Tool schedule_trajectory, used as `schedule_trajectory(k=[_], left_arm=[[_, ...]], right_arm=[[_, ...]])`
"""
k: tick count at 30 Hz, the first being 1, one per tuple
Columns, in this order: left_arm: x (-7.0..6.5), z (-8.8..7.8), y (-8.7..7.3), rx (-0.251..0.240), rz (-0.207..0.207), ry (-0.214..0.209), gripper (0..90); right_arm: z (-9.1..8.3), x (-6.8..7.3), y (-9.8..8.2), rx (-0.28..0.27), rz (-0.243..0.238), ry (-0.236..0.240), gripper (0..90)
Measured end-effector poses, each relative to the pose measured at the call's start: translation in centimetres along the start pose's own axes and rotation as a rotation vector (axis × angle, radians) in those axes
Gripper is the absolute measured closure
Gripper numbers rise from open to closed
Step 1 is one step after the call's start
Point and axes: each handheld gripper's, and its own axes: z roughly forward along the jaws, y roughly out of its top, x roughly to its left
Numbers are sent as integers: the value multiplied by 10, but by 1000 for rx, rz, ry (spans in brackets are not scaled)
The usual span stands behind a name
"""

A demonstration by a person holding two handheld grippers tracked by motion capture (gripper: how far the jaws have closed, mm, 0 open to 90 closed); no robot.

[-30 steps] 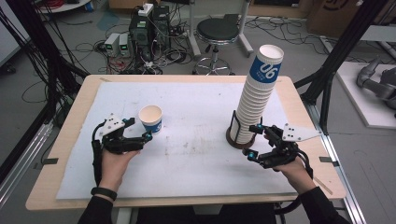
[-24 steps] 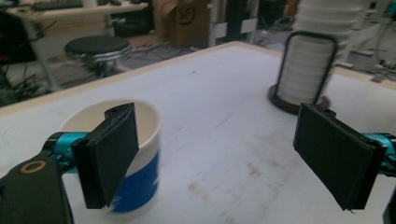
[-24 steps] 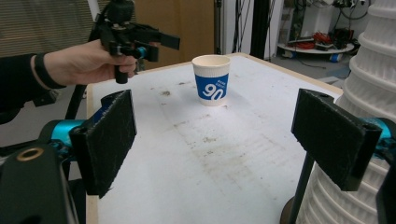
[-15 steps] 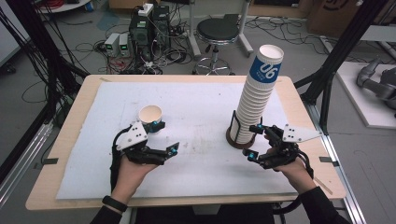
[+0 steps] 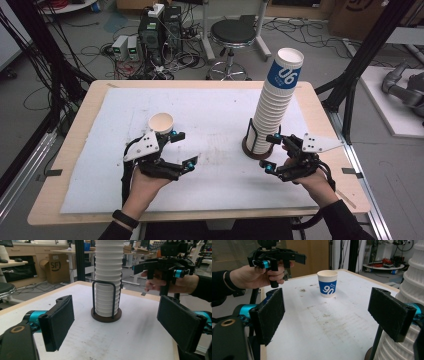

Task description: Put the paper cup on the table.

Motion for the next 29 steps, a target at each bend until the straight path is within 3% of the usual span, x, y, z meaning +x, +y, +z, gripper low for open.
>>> schedule_trajectory(k=[9,29], left_arm=[[1,-2,2,-24,-4,-8,144],[2,-2,0,-8,-10,-3,143]], right_arm=[[-1,1,0,-6,-7,6,142],[-1,0,0,-1,-2,7,142]])
